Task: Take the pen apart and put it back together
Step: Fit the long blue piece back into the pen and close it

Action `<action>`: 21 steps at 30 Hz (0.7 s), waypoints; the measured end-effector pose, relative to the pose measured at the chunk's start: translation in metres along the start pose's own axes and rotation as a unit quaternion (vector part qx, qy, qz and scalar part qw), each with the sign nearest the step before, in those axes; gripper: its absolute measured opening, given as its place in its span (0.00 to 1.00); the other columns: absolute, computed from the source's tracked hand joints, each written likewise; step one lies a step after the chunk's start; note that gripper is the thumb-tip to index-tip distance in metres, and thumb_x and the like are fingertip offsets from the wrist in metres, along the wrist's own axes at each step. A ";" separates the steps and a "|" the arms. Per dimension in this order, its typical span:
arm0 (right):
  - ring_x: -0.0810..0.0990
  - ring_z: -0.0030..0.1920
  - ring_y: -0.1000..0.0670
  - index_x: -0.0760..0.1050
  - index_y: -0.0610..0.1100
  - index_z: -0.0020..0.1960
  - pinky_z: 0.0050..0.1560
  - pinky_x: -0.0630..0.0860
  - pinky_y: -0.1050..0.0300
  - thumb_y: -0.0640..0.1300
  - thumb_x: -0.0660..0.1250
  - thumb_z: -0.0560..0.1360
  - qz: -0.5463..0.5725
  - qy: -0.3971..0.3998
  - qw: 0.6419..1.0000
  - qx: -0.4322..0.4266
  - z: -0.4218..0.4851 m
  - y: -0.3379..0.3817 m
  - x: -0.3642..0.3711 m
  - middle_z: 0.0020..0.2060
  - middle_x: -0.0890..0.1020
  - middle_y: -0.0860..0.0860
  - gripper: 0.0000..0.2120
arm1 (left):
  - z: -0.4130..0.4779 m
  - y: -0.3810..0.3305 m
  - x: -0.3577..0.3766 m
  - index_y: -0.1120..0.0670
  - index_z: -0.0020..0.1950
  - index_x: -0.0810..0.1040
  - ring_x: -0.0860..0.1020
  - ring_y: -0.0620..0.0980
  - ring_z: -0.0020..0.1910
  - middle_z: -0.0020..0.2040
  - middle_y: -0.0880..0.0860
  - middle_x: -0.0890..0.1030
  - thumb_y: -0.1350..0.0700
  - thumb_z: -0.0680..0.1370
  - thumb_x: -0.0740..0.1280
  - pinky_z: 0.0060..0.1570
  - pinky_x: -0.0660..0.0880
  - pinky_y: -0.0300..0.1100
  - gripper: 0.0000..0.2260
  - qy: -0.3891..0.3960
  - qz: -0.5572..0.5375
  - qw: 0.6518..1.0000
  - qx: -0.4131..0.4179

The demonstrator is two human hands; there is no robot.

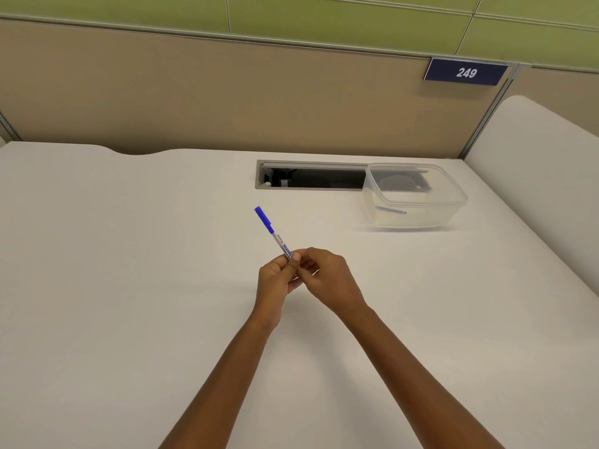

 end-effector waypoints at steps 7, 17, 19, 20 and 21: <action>0.75 0.32 0.53 0.76 0.40 0.49 0.36 0.75 0.61 0.42 0.66 0.72 -0.007 -0.028 0.995 0.091 0.009 -0.016 0.001 0.37 0.81 0.47 0.07 | 0.008 0.003 -0.002 0.55 0.59 0.77 0.76 0.49 0.58 0.57 0.54 0.80 0.55 0.80 0.58 0.57 0.69 0.37 0.12 -0.058 0.224 0.972 0.036; 0.76 0.36 0.45 0.74 0.36 0.50 0.44 0.78 0.47 0.39 0.66 0.71 -0.048 -0.043 0.976 0.209 0.019 -0.036 0.004 0.42 0.82 0.39 0.09 | 0.024 0.021 -0.031 0.56 0.73 0.57 0.47 0.56 0.76 0.77 0.57 0.52 0.51 0.80 0.55 0.73 0.44 0.52 0.22 -0.038 0.635 0.769 0.061; 0.76 0.36 0.43 0.74 0.35 0.49 0.44 0.79 0.44 0.37 0.65 0.71 -0.050 -0.044 0.973 0.222 0.019 -0.037 0.006 0.44 0.81 0.38 0.08 | 0.027 0.024 -0.034 0.56 0.74 0.54 0.46 0.57 0.76 0.77 0.57 0.51 0.49 0.80 0.53 0.73 0.44 0.54 0.24 -0.030 0.668 0.742 0.047; 0.77 0.36 0.41 0.73 0.34 0.48 0.44 0.79 0.44 0.37 0.65 0.71 -0.052 -0.042 0.971 0.230 0.019 -0.037 0.007 0.44 0.81 0.37 0.08 | 0.027 0.025 -0.035 0.55 0.74 0.54 0.46 0.57 0.76 0.77 0.57 0.51 0.48 0.80 0.52 0.73 0.44 0.54 0.24 -0.027 0.679 0.733 0.042; 0.77 0.36 0.40 0.73 0.33 0.48 0.44 0.79 0.44 0.37 0.65 0.71 -0.052 -0.041 0.969 0.237 0.018 -0.038 0.008 0.44 0.81 0.37 0.08 | 0.028 0.027 -0.036 0.55 0.74 0.53 0.46 0.57 0.76 0.77 0.57 0.51 0.47 0.80 0.52 0.73 0.44 0.54 0.24 -0.024 0.687 0.725 0.037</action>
Point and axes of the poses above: each hand's wrist, its own z-axis towards the middle knuckle, its own x-axis out of the palm, y = z × x, the point moved 1 cm from there along z, towards the middle knuckle
